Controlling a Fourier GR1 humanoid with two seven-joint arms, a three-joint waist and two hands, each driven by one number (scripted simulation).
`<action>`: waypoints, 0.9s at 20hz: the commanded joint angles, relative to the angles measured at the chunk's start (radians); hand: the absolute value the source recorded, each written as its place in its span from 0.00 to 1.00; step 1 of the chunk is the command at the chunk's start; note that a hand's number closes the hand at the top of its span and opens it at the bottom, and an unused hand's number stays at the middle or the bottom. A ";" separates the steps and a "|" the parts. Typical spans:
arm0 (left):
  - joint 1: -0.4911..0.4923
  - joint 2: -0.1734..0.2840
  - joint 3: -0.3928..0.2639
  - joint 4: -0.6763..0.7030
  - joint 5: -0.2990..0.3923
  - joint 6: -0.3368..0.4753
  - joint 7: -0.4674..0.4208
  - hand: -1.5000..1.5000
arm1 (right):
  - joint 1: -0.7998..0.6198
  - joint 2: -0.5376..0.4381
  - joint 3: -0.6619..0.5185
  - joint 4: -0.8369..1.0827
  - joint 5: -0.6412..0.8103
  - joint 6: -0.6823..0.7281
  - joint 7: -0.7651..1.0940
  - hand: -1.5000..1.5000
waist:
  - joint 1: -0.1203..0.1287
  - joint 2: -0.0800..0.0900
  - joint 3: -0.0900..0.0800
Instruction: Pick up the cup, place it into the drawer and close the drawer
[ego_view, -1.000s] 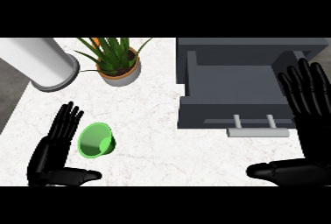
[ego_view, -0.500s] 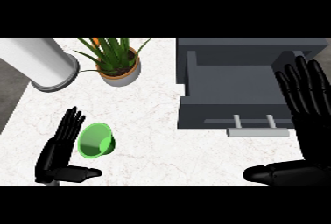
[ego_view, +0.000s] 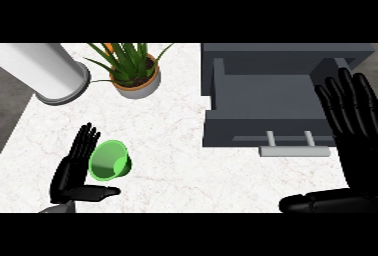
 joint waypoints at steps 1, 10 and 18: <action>-0.034 0.014 0.017 0.077 0.005 0.003 -0.025 0.00 | -0.050 0.031 0.060 0.033 0.072 -0.037 -0.002 0.00 | 0.002 0.000 0.000; -0.165 0.038 0.024 0.374 -0.055 0.018 -0.216 0.00 | 0.047 0.017 0.031 0.025 0.041 0.021 -0.072 0.00 | -0.004 0.001 0.000; -0.154 0.077 0.019 0.473 -0.042 -0.086 -0.318 0.00 | 0.001 0.012 0.008 0.007 0.001 0.007 -0.002 0.00 | -0.001 0.001 0.000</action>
